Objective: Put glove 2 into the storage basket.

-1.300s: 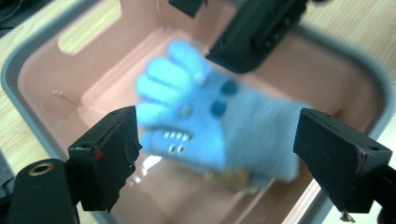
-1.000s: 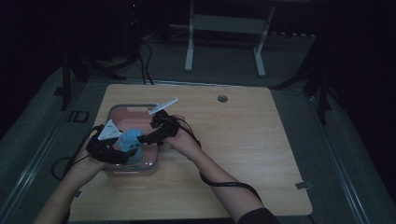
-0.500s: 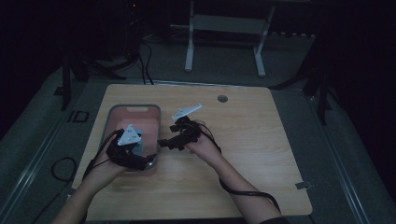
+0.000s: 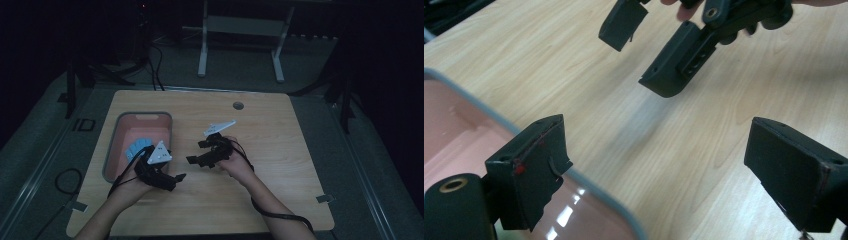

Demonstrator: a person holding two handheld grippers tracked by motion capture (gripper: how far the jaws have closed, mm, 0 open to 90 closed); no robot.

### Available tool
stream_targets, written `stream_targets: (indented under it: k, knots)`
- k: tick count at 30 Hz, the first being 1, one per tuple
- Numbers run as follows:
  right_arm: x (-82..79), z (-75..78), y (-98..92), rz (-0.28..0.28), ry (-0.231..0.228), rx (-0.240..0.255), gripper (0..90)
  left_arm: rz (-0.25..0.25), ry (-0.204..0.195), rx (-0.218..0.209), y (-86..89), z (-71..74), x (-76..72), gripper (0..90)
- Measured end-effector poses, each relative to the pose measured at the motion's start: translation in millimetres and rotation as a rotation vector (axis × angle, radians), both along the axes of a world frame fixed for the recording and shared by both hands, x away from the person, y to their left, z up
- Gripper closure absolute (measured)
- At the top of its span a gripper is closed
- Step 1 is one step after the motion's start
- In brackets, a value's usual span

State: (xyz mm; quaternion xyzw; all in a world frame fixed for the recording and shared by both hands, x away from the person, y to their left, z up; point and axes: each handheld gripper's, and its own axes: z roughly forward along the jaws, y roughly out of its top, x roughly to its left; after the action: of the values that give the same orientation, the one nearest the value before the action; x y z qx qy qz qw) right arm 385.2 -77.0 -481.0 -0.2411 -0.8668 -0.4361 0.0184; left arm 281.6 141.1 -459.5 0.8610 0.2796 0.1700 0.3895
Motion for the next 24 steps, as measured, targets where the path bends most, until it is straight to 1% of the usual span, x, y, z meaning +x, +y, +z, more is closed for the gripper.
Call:
stream_targets:
  k: [2, 6, 8, 10, 12, 14, 16, 18, 21, 24]
  knots:
    - [-0.3, -2.7, -5.9, -0.005, 0.005, -0.002, 17.1, -0.013, 0.003, -0.001, -5.2, -0.4, -0.9, 10.7]
    - [-1.4, -7.0, -17.0, -0.014, -0.001, -0.005, 17.0, -0.043, 0.004, -0.012, -17.0, -1.6, -4.1, 10.7]
    - [-2.5, -9.3, -22.1, -0.016, 0.003, -0.005, 17.0, -0.065, 0.008, -0.021, -23.9, -3.0, -6.5, 10.7]
    - [-3.7, -12.3, -27.1, -0.02, -0.003, -0.011, 16.9, -0.09, 0.011, -0.019, -31.8, -5.7, -8.9, 10.7]
    - [-4.8, -16.1, -31.9, -0.027, 0.004, -0.02, 17.0, -0.109, 0.011, -0.02, -38.4, -9.6, -10.3, 10.7]
    - [-6.0, -20.4, -36.3, -0.03, 0.009, -0.026, 17.0, -0.14, 0.022, -0.016, -45.9, -15.3, -11.0, 10.7]
    - [-7.6, -24.7, -39.9, -0.028, 0.011, -0.027, 17.0, -0.158, 0.031, -0.017, -51.9, -20.6, -12.2, 10.8]
    - [-9.1, -28.9, -43.2, -0.029, 0.014, -0.026, 16.9, -0.179, 0.045, -0.026, -57.6, -26.4, -13.5, 10.7]
    - [-11.6, -35.5, -47.9, -0.032, 0.015, -0.031, 16.8, -0.204, 0.052, -0.01, -65.3, -34.8, -15.6, 10.7]
    - [-13.6, -42.4, -52.5, -0.027, 0.011, -0.033, 15.7, -0.22, 0.065, -0.009, -70.3, -41.2, -16.5, 10.8]
